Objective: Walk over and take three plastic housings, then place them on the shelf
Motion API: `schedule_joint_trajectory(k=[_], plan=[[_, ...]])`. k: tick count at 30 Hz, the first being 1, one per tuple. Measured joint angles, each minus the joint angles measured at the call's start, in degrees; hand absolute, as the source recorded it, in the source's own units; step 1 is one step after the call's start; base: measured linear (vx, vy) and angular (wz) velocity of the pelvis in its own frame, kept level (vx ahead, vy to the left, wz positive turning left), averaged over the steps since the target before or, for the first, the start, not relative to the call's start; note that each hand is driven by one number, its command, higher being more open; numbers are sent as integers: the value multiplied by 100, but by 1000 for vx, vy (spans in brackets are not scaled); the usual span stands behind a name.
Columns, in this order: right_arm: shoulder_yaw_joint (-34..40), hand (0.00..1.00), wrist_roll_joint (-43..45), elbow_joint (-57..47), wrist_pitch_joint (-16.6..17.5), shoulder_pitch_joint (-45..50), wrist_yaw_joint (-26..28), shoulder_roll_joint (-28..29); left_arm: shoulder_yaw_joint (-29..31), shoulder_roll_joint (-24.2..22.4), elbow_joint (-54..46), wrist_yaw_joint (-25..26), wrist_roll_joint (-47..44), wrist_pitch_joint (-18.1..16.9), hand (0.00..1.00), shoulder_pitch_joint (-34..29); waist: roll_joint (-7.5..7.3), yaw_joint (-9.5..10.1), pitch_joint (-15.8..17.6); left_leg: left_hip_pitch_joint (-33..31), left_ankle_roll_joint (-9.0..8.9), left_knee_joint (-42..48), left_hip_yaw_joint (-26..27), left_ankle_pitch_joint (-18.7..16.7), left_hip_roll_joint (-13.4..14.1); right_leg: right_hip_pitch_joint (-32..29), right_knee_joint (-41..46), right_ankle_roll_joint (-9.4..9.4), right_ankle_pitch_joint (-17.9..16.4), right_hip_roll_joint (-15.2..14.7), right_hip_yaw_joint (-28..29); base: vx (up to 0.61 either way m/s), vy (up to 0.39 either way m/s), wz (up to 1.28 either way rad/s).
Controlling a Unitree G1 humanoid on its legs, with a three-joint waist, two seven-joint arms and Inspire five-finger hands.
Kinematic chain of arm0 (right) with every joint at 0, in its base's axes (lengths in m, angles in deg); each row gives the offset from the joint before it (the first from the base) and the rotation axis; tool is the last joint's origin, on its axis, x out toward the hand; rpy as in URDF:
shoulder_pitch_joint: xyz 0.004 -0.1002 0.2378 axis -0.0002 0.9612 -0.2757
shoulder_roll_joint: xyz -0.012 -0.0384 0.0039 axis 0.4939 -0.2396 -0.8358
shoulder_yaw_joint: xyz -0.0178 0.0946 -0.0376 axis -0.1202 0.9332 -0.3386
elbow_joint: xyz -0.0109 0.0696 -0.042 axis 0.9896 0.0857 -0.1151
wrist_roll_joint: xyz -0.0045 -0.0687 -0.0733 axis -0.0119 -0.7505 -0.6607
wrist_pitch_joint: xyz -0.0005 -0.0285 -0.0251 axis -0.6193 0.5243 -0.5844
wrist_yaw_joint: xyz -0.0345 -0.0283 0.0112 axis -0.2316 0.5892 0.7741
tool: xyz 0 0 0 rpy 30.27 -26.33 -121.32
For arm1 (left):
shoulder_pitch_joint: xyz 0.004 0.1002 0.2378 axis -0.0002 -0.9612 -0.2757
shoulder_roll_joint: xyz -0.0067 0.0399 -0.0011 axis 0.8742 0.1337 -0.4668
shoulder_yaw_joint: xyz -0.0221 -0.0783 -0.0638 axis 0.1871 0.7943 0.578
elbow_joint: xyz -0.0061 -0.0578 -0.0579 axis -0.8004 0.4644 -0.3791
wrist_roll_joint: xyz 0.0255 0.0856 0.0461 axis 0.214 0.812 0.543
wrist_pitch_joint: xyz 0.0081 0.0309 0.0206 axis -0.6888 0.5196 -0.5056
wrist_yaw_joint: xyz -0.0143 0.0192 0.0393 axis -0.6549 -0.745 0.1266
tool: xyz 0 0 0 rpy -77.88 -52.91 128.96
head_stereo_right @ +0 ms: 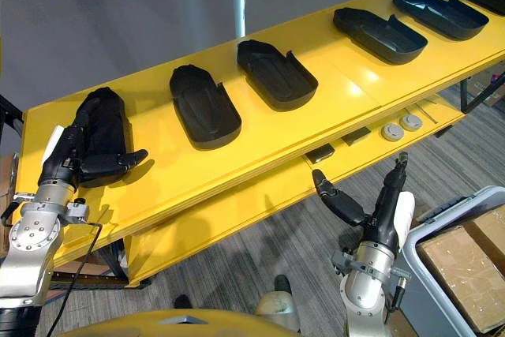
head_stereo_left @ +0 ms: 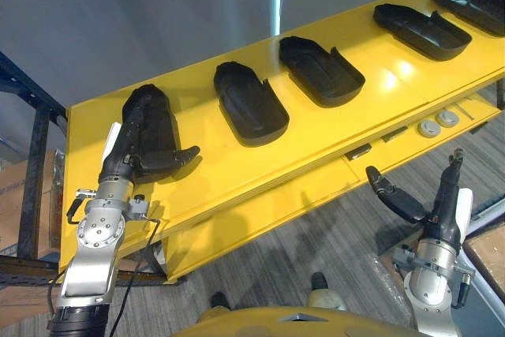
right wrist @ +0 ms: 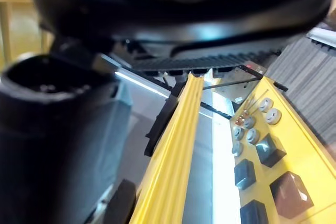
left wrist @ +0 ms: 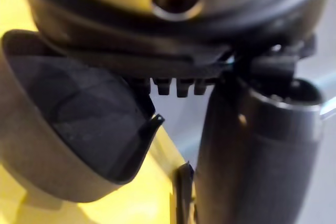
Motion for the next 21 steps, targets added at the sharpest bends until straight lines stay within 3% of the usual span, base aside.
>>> schedule_joint_trajectory(k=[7, 13, 21], plan=[[5, 100, 6, -1, -48, 9, -56, 3, 157, 86, -334, -454, 288, -1, 100, -134, -3, 36, 8, -34, 2, 0, -126, 2, 1, 60, -16, -19, -17, -6, -127, -2, -3, 8], [34, 100, 35, -3, -125, -31, -99, 2, 281, 524, -837, -1126, 510, -180, 100, -564, 8, 164, 14, -69, 10, 1, -208, 9, -2, 98, -52, -19, -18, -11, -220, -2, -4, 8], [137, 100, 205, -3, -132, -71, -100, -4, 609, 974, -839, -1893, 507, -305, 100, -597, 22, 288, 17, -74, 18, 1, -299, 16, -20, 168, -90, -30, -30, -35, -332, -5, -1, 6]])
